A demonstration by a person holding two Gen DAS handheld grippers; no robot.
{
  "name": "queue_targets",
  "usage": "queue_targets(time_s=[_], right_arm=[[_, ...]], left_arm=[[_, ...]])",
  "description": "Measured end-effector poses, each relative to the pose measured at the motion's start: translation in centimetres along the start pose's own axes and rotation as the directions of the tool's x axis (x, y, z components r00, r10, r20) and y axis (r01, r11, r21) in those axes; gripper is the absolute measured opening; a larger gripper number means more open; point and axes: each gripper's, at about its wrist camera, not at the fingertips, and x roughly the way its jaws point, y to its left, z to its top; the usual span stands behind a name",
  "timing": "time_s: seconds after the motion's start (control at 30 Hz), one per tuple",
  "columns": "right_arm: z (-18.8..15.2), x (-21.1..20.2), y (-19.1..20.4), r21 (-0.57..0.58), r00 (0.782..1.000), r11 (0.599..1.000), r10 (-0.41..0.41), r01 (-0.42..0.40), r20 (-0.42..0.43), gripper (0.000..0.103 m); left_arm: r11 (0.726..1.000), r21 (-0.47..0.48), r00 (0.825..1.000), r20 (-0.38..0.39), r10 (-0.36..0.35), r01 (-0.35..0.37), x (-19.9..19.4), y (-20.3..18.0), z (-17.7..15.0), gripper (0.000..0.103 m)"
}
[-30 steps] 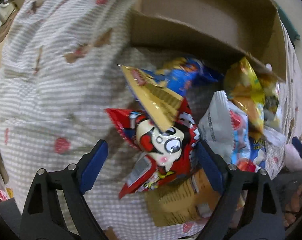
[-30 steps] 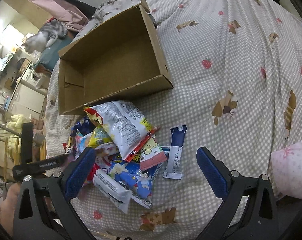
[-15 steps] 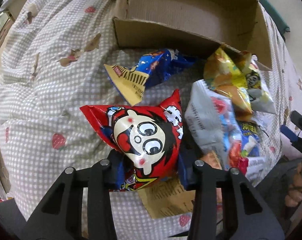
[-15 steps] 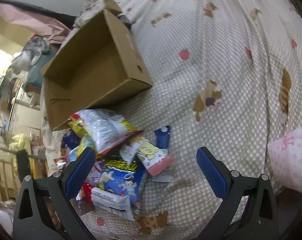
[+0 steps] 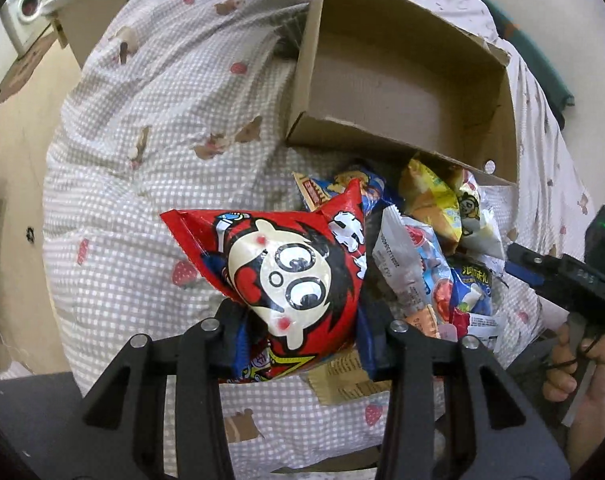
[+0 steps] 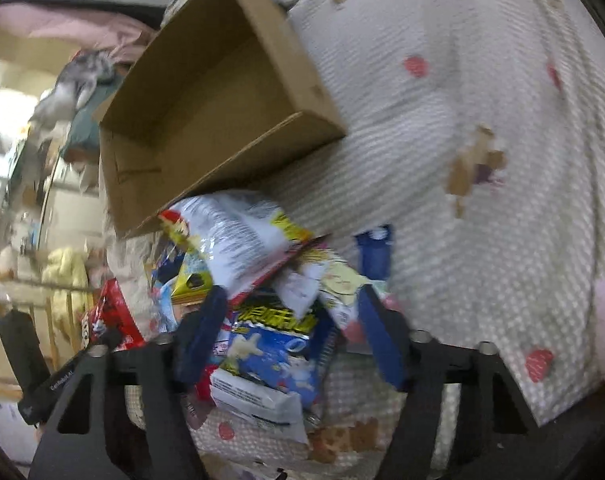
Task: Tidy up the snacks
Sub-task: 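Lift the red bag with the left gripper and drop it into the box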
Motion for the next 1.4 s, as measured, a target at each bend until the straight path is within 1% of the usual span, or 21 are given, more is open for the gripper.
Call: queue_targets(time_s=[0.03, 0.17, 0.23, 0.27, 0.3, 0.33, 0.4, 0.5, 0.77, 0.9, 1.03, 1.13, 1.2, 1.3, 1.4], right_arm=[[0.2, 0.6, 0.1, 0.002, 1.000, 1.000, -0.006, 0.006, -0.014, 0.049], [0.2, 2.0, -0.1, -0.011, 0.999, 0.999, -0.046, 0.045, -0.030, 0.044], [0.3, 2.3, 0.3, -0.029, 0.998, 0.998, -0.052, 0.051, -0.032, 0.031], [0.3, 2.3, 0.4, -0.033, 0.998, 0.999, -0.045, 0.043, -0.035, 0.027], [0.1, 2.4, 0.4, -0.033, 0.998, 0.999, -0.042, 0.041, -0.038, 0.015], [0.0, 2.4, 0.4, -0.039, 0.998, 0.998, -0.047, 0.046, -0.038, 0.011], [-0.5, 2.2, 0.7, -0.057, 0.998, 0.997, -0.047, 0.045, -0.031, 0.008], [-1.2, 1.7, 1.5, -0.104, 0.999, 0.993, -0.052, 0.050, -0.012, 0.007], [-2.5, -2.8, 2.1, -0.138, 0.999, 0.990, -0.035, 0.039, 0.034, 0.005], [-3.5, -6.0, 2.1, -0.161, 0.998, 0.987, -0.015, 0.024, 0.054, 0.005], [-3.8, -8.4, 3.4, -0.195, 0.995, 0.981, 0.006, 0.012, 0.095, 0.005], [-3.7, -10.5, 4.6, -0.238, 0.985, 0.971, 0.059, -0.020, 0.160, 0.005], [-3.7, -12.0, 4.8, -0.259, 0.971, 0.964, 0.118, -0.061, 0.209, 0.004], [-3.4, -13.5, 5.4, -0.275, 0.944, 0.956, 0.180, -0.102, 0.275, 0.004], [-2.5, -14.1, 6.0, -0.280, 0.928, 0.953, 0.204, -0.116, 0.311, 0.005]], left_arm=[[1.000, -0.006, 1.000, -0.005, -0.005, 0.005, 0.4, 0.0, 0.4, 0.037], [1.000, -0.003, 1.000, 0.010, 0.012, -0.012, 0.5, 0.2, 1.1, 0.038], [1.000, -0.003, 1.000, 0.019, 0.019, -0.019, 0.8, 0.3, 1.4, 0.038], [1.000, -0.006, 1.000, 0.019, 0.022, -0.022, 0.7, 0.3, 1.5, 0.038], [1.000, -0.007, 0.999, 0.020, 0.025, -0.025, 0.6, 0.2, 1.5, 0.038], [1.000, -0.008, 0.999, 0.019, 0.027, -0.026, 0.9, 0.4, 1.6, 0.038], [1.000, -0.010, 1.000, 0.015, 0.025, -0.025, 1.1, 0.6, 1.7, 0.038], [1.000, 0.000, 1.000, 0.014, 0.024, -0.024, 1.3, 0.6, 1.6, 0.038], [0.999, 0.017, 0.999, 0.019, 0.049, -0.049, 1.5, 0.2, 1.4, 0.038], [0.998, 0.033, 0.997, 0.044, 0.061, -0.062, 1.0, -0.2, 1.2, 0.038], [0.996, 0.040, 0.994, 0.073, 0.081, -0.084, 0.4, 0.0, 0.9, 0.038], [0.996, 0.024, 0.993, 0.080, 0.083, -0.086, 0.2, 0.4, 0.8, 0.038], [0.996, 0.018, 0.992, 0.092, 0.089, -0.091, -0.1, 0.5, 0.9, 0.038], [0.996, 0.013, 0.989, 0.123, 0.087, -0.089, -1.0, 0.5, 1.3, 0.038], [0.997, 0.009, 0.988, 0.135, 0.077, -0.079, -2.1, 0.2, 2.1, 0.038]])
